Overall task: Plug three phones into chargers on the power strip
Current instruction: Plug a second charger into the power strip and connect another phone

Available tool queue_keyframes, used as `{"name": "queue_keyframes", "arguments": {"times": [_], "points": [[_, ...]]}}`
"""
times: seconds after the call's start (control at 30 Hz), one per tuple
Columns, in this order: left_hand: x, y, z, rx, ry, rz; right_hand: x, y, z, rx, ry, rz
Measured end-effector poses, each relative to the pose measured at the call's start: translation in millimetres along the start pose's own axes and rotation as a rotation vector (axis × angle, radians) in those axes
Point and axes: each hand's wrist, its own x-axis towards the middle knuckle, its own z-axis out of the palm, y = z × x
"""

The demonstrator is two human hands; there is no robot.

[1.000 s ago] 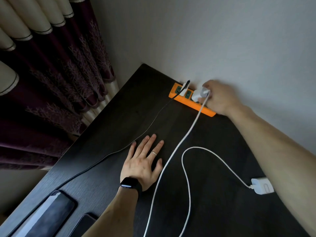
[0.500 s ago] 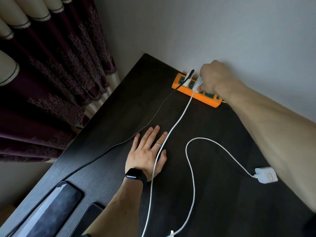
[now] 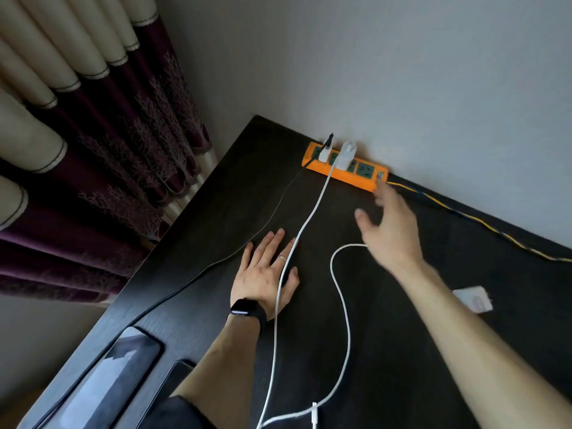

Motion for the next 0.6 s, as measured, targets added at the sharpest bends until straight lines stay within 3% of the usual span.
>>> {"name": "queue_keyframes", "arguments": {"times": [0.13,0.3,0.47,0.6], "points": [[-7.4,7.5,-9.7,-0.087,0.050,-0.020,-159.2,-1.5,4.5,0.228,-0.084,0.070],[-51.6,-3.8,-41.8,-0.122,-0.084,-0.168,-305.4,-15.9,8.8,0.424,-0.301,0.346],[-169.3,7.0,-84.3,-0.308,-0.024,-0.170,-388.9,-43.5,29.3,0.399,-0.561,0.483],[-292.3,5.8,-85.3,-0.407,-0.061,-0.197,-413.6,-64.7,51.0,0.209,-0.693,0.478]]}}
